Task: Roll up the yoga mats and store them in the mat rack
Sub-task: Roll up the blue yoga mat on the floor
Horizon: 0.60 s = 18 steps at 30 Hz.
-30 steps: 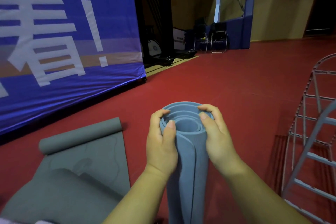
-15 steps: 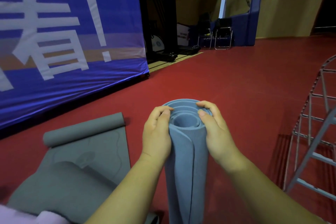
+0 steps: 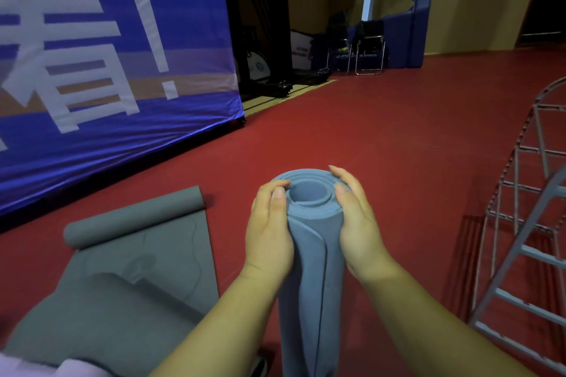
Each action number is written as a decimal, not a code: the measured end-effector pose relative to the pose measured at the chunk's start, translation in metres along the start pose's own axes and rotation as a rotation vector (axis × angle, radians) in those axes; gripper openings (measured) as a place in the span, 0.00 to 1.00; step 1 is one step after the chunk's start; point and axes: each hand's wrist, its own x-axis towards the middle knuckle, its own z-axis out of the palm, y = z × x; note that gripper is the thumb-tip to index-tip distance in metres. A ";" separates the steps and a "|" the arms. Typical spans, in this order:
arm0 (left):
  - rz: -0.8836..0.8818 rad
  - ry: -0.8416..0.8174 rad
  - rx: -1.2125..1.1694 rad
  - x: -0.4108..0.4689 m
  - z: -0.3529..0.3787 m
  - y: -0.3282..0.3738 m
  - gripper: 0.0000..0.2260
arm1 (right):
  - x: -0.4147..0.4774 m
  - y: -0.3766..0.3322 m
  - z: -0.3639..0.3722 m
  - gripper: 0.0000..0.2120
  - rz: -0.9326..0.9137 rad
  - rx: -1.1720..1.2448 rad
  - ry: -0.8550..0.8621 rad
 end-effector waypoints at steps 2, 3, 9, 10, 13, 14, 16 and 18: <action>0.097 -0.085 0.082 0.000 0.001 0.006 0.18 | 0.005 -0.003 -0.005 0.21 -0.048 -0.020 0.030; 0.141 -0.138 0.111 0.001 0.002 0.013 0.17 | 0.009 -0.008 -0.008 0.21 -0.080 -0.026 0.043; 0.420 -0.634 0.427 0.023 0.012 0.042 0.30 | 0.020 -0.025 -0.060 0.17 -0.042 -0.020 0.080; 0.455 -0.691 0.496 0.023 0.018 0.033 0.30 | 0.013 -0.018 -0.075 0.18 0.024 -0.051 0.062; 0.450 -0.844 0.567 0.000 0.050 -0.006 0.29 | -0.026 0.012 -0.127 0.29 0.214 -0.217 0.074; 0.454 -0.887 0.565 -0.011 0.064 -0.017 0.28 | -0.040 0.019 -0.145 0.32 0.292 -0.229 0.074; 0.496 -0.958 0.558 -0.033 0.099 -0.030 0.26 | -0.064 0.037 -0.186 0.31 0.361 0.005 0.141; 0.517 -1.045 0.564 -0.054 0.135 -0.034 0.25 | -0.086 0.051 -0.227 0.24 0.418 0.301 0.203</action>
